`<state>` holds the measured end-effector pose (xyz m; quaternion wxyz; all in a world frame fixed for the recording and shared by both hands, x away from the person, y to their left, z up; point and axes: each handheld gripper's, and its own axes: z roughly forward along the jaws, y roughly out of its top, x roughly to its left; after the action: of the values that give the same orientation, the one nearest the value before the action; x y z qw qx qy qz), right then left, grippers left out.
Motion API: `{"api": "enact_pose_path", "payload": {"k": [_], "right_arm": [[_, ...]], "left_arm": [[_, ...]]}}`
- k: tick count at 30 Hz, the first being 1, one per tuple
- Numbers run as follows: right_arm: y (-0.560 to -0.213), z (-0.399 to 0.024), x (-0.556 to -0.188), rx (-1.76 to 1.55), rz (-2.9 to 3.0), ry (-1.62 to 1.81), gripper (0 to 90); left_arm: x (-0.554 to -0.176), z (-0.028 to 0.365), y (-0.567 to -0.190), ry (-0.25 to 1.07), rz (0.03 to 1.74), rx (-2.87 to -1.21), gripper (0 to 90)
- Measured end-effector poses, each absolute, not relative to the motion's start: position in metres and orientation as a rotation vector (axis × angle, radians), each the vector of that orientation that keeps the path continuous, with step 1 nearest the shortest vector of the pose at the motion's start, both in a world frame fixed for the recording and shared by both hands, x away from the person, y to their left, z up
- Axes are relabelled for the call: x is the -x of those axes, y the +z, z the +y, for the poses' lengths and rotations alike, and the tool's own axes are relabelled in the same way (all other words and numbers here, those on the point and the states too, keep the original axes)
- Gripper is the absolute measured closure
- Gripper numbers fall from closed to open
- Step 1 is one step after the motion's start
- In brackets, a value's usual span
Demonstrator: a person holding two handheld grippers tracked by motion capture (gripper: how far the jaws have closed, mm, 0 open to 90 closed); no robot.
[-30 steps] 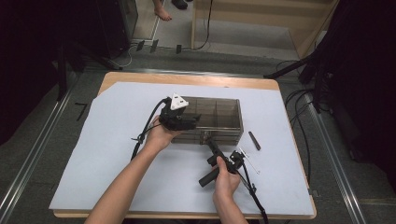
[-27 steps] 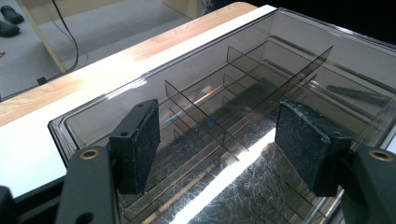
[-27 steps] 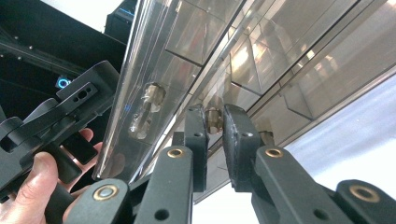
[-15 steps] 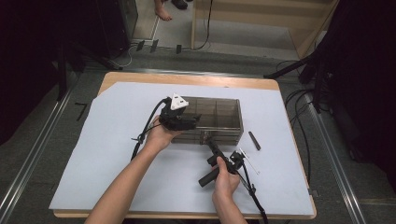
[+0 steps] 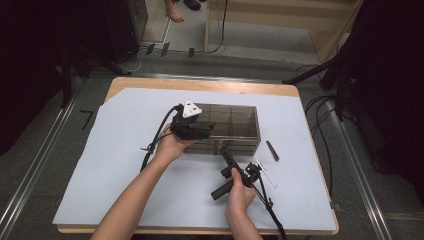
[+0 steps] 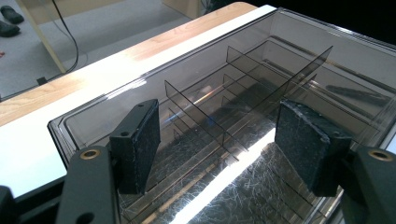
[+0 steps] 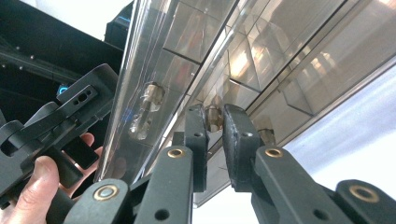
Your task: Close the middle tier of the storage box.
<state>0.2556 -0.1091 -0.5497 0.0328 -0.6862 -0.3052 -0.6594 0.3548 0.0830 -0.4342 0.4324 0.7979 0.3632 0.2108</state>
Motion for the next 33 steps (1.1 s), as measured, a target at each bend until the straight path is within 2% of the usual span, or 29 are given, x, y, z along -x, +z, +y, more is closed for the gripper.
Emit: {"api": "enact_pose_path", "payload": {"k": [21, 33], "right_arm": [[-0.5505, -0.1086, -0.2513, 2.108, -0.944, -2.049, 81.2], [-0.5521, -0.1040, -0.2545, 2.093, -0.956, -2.013, 78.3]], "left_arm": [[-0.3548, 0.0830, -0.4342, 0.525, 0.905, -1.989, 32.6], [-0.3548, 0.0829, -0.4340, 0.526, 0.907, -1.991, 32.7]]}}
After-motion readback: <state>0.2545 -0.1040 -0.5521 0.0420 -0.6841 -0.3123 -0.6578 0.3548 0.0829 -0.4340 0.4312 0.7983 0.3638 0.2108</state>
